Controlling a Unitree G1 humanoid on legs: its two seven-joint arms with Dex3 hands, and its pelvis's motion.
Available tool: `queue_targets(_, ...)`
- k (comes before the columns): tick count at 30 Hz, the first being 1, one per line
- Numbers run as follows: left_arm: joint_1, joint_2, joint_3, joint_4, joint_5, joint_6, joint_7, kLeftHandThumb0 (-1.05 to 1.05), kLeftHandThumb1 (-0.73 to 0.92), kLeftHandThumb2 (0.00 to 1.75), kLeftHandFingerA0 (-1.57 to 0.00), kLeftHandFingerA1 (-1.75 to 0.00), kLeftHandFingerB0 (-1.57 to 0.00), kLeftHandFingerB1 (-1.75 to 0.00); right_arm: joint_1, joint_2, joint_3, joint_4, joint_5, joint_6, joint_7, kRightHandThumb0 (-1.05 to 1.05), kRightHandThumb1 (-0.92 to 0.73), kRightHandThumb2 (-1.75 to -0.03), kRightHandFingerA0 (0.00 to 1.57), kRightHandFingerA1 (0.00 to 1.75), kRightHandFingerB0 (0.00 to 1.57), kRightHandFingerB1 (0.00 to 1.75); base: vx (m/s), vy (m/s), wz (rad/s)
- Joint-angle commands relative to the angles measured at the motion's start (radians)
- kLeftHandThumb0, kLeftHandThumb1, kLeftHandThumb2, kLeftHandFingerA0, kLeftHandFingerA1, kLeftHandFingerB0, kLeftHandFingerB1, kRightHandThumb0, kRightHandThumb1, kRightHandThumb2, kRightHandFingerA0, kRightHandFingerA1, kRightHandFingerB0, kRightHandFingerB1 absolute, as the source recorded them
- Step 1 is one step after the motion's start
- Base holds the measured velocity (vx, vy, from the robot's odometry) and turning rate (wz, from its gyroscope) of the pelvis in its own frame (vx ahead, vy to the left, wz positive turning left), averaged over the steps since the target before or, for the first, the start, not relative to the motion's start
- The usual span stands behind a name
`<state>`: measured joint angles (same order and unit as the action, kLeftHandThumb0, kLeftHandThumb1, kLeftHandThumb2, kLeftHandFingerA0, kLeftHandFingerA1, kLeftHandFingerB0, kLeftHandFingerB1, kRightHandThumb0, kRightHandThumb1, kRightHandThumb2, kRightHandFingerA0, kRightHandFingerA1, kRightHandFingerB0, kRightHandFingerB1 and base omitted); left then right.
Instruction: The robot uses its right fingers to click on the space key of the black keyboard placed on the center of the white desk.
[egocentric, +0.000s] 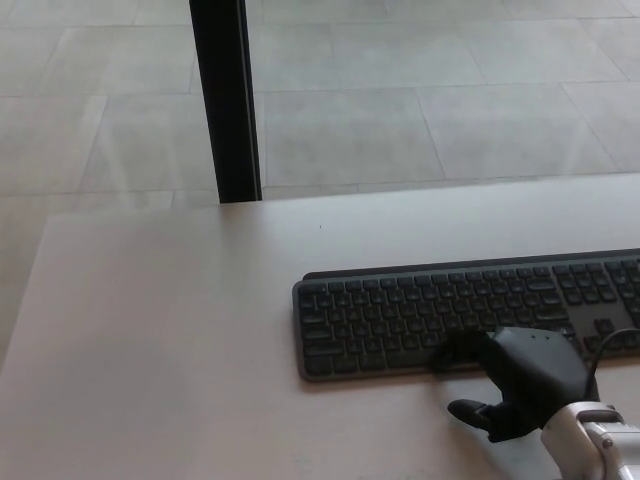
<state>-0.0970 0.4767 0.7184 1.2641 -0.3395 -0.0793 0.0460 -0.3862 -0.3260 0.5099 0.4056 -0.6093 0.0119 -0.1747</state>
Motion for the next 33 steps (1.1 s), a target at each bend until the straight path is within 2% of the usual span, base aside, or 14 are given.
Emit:
queue_targets(1, 0.01, 0.019, 0.003, 0.001, -0.022, -0.018, 0.001, -0.45, 0.55, 0.56, -0.77, -0.78, -0.71, -0.6, 0.012, 0.018, -0.009, 0.033, -0.042, 0.102, 0.044, -0.37, -0.55, -0.59, 0.93, 1.36, 0.67, 0.45, 0.0, 0.0, 0.0)
queue_targets(3, 0.011, 0.02, -0.001, 0.0, -0.018, -0.019, -0.002, -0.46, 0.55, 0.56, -0.76, -0.76, -0.7, -0.58, 0.008, 0.027, -0.014, 0.048, -0.044, 0.102, 0.036, -0.36, -0.53, -0.61, 0.94, 1.45, 0.67, 0.46, 0.0, 0.0, 0.0)
queue_targets(6, 0.013, 0.022, -0.008, 0.004, -0.012, -0.021, -0.007, -0.47, 0.55, 0.57, -0.78, -0.74, -0.7, -0.58, 0.004, 0.041, -0.019, 0.052, -0.042, 0.117, 0.046, -0.36, -0.54, -0.59, 0.93, 1.46, 0.66, 0.47, 0.0, 0.0, 0.0)
queue_targets(11, 0.01, 0.02, 0.0, 0.003, -0.023, -0.02, -0.004, -0.46, 0.53, 0.56, -0.79, -0.76, -0.73, -0.6, 0.008, 0.04, -0.01, 0.065, -0.059, 0.099, 0.045, -0.36, -0.55, -0.57, 0.93, 1.47, 0.65, 0.47, 0.0, 0.0, 0.0)
queue_targets(14, 0.01, 0.021, -0.016, 0.001, -0.006, -0.022, 0.002, -0.47, 0.56, 0.57, -0.79, -0.73, -0.72, -0.59, 0.001, 0.043, -0.01, 0.073, -0.062, 0.133, 0.078, -0.38, -0.57, -0.57, 0.92, 1.45, 0.65, 0.45, 0.0, 0.0, 0.0)
queue_targets(18, 0.005, 0.021, -0.005, 0.001, -0.02, -0.019, -0.003, -0.46, 0.56, 0.57, -0.8, -0.8, -0.71, -0.6, -0.003, 0.032, -0.015, 0.099, -0.057, 0.114, 0.087, -0.4, -0.54, -0.56, 0.84, 1.45, 0.67, 0.47, 0.0, 0.0, 0.0)
queue_targets(21, 0.003, 0.023, -0.01, 0.003, -0.014, -0.021, 0.001, -0.47, 0.56, 0.57, -0.8, -0.79, -0.71, -0.6, 0.005, 0.02, -0.004, 0.105, -0.07, 0.102, 0.09, -0.4, -0.55, -0.56, 0.93, 1.44, 0.66, 0.47, 0.0, 0.0, 0.0)
queue_targets(28, -0.004, 0.022, -0.017, 0.001, -0.012, -0.023, 0.006, -0.46, 0.57, 0.57, -0.79, -0.77, -0.71, -0.6, 0.028, -0.002, 0.015, 0.091, -0.078, 0.067, 0.094, -0.38, -0.56, -0.57, 0.95, 1.41, 0.65, 0.48, 0.0, 0.0, 0.0)
queue_targets(33, -0.008, 0.022, -0.023, -0.005, -0.013, -0.027, 0.009, -0.48, 0.57, 0.57, -0.8, -0.79, -0.72, -0.61, 0.043, -0.013, 0.045, 0.084, -0.11, 0.056, 0.074, -0.38, -0.56, -0.58, 0.88, 1.44, 0.66, 0.47, 0.0, 0.0, 0.0)
